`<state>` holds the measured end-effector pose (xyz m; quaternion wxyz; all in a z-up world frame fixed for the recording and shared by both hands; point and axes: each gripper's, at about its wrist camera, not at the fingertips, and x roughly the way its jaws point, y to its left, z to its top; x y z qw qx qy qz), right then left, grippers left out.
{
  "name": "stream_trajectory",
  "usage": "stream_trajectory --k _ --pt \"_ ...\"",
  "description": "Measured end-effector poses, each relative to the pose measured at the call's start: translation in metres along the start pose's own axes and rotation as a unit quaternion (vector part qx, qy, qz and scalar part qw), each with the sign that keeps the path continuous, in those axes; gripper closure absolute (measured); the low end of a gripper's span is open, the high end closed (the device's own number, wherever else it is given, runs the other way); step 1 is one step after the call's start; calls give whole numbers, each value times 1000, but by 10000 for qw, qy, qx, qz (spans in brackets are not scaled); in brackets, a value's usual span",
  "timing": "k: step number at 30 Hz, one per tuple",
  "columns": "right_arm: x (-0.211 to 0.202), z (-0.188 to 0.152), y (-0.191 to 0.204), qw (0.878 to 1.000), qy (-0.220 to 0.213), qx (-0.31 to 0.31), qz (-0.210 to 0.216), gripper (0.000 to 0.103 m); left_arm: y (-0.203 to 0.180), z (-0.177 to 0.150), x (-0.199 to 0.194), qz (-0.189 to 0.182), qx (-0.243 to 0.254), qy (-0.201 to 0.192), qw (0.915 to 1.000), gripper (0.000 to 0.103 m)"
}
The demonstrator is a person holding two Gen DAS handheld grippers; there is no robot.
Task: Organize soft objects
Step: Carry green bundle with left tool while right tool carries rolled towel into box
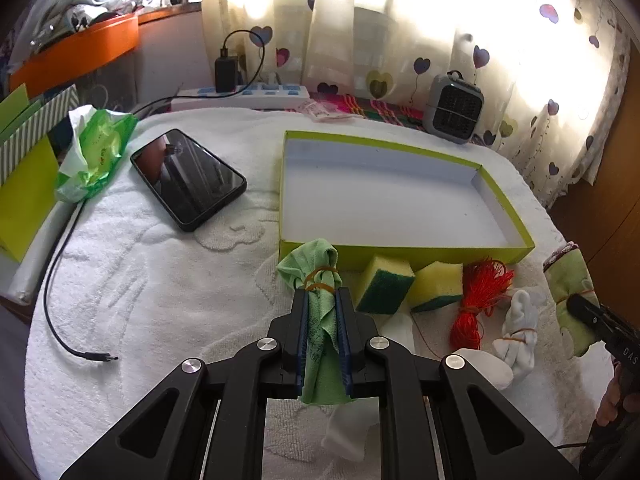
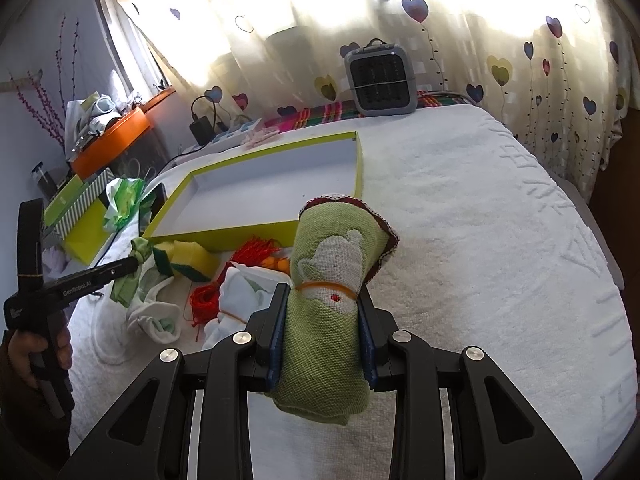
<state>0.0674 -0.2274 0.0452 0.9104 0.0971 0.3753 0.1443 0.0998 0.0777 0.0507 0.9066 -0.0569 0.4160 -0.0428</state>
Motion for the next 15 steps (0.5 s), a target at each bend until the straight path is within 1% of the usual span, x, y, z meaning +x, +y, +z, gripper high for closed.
stream_trajectory --k 7,15 --pt "-6 15 8 9998 -114 -169 -6 71 -2 15 -10 -105 29 -99 9999 91" --pt "1 47 17 9990 -215 -398 2 71 -5 43 -3 -268 93 -168 9995 91"
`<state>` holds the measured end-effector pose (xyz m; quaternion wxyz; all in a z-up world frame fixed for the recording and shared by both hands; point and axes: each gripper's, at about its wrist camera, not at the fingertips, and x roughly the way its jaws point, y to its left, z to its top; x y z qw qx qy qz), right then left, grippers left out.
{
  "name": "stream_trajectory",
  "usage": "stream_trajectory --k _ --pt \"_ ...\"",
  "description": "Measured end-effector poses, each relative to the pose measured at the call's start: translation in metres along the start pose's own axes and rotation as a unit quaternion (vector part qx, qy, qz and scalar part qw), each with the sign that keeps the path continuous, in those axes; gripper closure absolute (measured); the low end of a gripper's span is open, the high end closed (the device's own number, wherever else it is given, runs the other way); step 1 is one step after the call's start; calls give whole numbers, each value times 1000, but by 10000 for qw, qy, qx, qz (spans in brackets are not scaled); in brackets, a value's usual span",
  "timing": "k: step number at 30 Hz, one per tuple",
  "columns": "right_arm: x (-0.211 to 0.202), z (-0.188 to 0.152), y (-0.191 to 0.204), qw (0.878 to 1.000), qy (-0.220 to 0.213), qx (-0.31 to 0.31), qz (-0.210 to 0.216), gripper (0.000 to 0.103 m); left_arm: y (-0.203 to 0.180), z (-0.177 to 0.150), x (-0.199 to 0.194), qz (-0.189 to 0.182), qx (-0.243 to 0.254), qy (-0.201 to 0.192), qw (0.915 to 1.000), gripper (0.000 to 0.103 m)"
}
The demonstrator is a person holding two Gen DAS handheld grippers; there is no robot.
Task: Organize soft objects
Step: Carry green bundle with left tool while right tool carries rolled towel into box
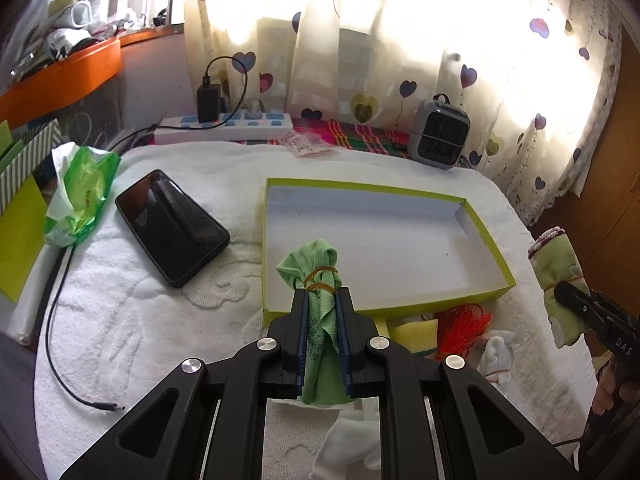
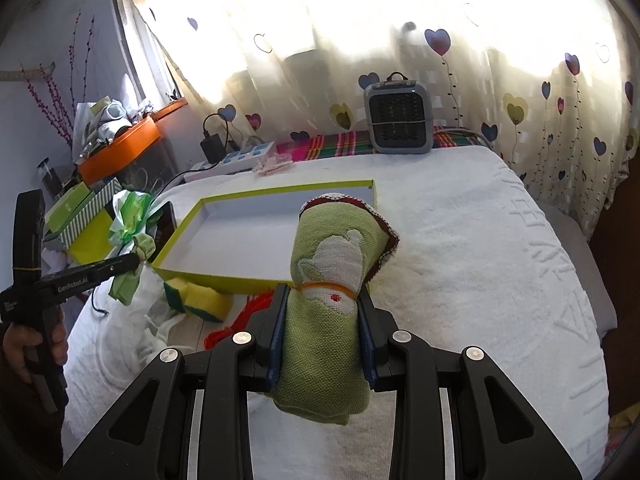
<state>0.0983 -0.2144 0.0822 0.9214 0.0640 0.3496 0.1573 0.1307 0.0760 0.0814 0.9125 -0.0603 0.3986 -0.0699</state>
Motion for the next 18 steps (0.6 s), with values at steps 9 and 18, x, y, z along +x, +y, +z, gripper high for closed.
stream_trajectory --k 9,18 --pt "42 29 -3 9996 259 -129 -22 71 -4 31 31 -157 15 56 9999 91" --pt "83 46 -9 9982 590 -81 -61 71 -5 53 73 -63 95 292 9995 90"
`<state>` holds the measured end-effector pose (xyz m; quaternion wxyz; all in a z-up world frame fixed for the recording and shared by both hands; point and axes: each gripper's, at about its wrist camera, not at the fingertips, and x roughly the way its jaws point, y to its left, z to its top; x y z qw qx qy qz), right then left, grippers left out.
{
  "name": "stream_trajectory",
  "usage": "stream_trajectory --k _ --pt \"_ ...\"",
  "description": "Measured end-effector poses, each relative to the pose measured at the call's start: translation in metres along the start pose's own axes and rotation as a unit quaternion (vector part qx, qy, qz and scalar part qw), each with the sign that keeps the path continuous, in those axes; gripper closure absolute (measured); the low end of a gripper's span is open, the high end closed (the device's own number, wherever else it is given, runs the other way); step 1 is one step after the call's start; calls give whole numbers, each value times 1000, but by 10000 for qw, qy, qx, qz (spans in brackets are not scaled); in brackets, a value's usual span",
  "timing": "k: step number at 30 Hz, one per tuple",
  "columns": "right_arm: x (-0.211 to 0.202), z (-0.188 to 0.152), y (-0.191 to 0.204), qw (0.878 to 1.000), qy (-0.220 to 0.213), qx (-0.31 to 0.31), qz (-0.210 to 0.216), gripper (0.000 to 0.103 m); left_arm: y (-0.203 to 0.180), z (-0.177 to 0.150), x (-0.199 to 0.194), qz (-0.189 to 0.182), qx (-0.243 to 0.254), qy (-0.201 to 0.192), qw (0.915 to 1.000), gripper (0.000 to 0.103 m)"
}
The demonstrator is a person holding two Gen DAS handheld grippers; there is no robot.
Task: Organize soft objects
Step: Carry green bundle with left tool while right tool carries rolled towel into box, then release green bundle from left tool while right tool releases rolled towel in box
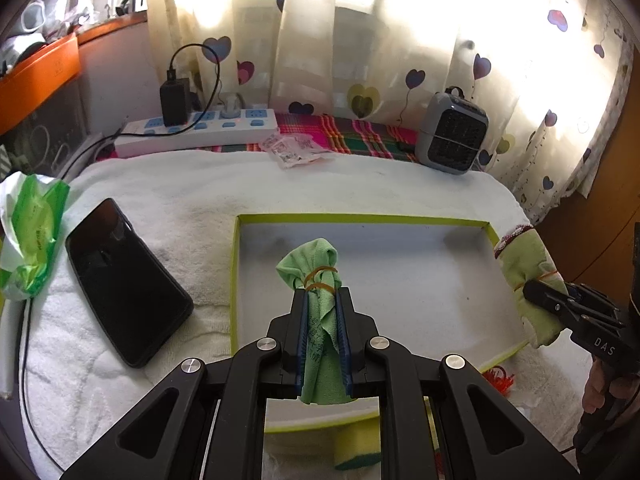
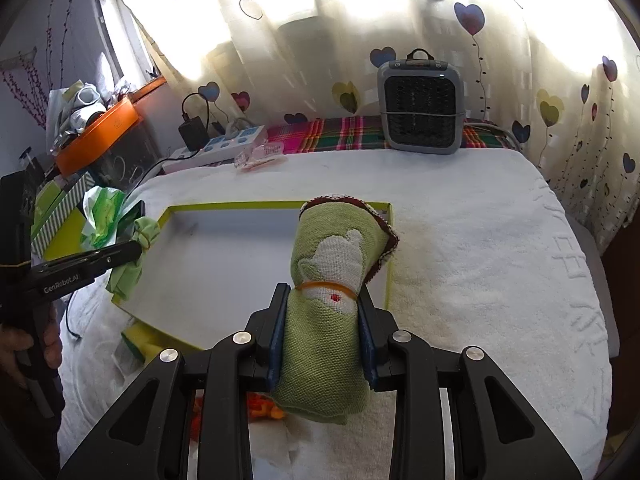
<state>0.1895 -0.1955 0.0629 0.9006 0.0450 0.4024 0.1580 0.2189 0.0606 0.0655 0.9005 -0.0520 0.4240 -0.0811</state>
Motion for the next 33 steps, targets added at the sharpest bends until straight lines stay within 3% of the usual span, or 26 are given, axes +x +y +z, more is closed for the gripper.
stream_trajectory --k 9,18,33 --pt "36 13 3 9994 271 -179 -138 71 -3 9 36 408 287 205 9985 90" --pt "55 13 6 9978 327 -416 -393 70 3 9 53 477 236 339 9980 90" --pt "57 13 6 9981 196 -395 -432 63 4 8 57 469 127 387 9981 74"
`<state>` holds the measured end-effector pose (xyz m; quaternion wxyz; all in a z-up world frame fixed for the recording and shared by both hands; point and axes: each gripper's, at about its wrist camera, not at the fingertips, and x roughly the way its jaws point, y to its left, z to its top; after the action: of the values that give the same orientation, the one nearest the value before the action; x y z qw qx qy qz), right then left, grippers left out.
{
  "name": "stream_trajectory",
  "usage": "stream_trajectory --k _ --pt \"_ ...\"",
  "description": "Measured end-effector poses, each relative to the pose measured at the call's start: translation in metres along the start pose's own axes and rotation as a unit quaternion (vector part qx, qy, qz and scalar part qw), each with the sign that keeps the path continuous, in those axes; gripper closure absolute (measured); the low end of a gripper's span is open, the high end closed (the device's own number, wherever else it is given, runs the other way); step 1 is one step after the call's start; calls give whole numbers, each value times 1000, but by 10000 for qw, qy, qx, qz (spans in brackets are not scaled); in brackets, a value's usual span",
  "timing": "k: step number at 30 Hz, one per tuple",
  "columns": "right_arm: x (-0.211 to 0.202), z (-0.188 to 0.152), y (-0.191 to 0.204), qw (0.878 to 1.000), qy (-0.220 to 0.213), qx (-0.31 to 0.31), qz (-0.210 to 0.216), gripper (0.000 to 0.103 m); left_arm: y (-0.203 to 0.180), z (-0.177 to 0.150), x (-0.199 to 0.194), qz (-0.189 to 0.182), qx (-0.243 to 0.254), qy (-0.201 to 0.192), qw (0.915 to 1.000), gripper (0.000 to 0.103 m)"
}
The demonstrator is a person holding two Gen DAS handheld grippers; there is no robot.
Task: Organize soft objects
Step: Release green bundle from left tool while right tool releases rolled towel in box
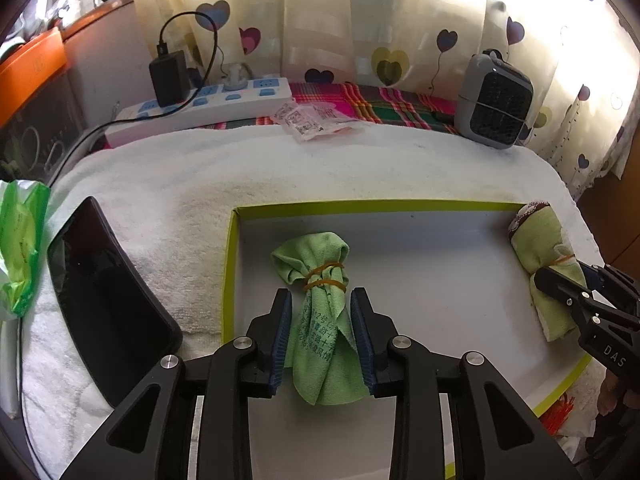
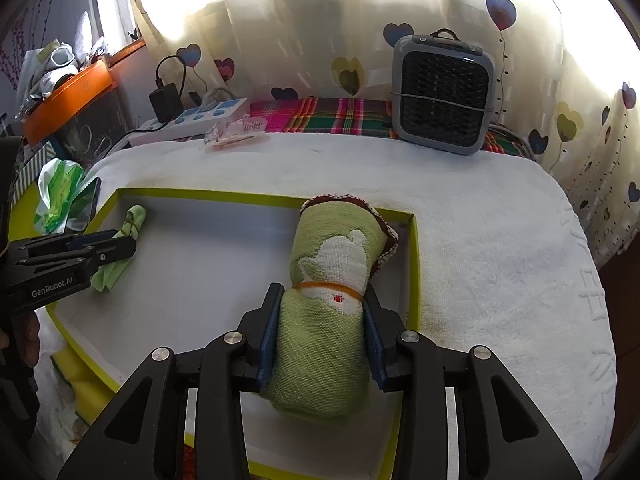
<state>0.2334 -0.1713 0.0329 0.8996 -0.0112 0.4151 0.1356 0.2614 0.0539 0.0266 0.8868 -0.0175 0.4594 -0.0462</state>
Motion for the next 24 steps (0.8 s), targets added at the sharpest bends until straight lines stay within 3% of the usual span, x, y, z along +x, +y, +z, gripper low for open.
stream_trajectory --k 11,24 --pt "-4 -1 -1 9999 -79 101 30 54 -1 -3 -5 -51 -50 -41 10000 62" --pt "-20 -5 -1 9996 -231 181 29 46 -3 -11 -26 -71 -41 -198 9998 61"
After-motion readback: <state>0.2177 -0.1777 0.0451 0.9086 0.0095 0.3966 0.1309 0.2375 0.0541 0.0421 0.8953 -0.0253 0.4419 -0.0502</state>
